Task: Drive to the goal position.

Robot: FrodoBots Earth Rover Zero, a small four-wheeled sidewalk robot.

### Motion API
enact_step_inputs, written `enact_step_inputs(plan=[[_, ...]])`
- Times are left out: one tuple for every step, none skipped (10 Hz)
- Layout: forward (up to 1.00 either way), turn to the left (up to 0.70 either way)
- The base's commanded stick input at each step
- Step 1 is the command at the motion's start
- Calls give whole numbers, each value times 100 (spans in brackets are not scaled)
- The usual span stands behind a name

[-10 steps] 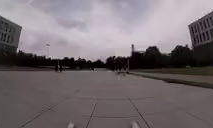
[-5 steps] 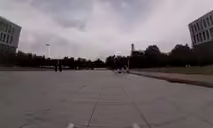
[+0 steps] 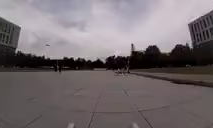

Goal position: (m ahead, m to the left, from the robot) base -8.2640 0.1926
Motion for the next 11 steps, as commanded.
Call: enact_step_inputs(plan=[[70,0],[70,0],[70,0],[70,0],[70,0],[70,0],[70,0],[70,0],[70,0],[70,0],[70,0]])
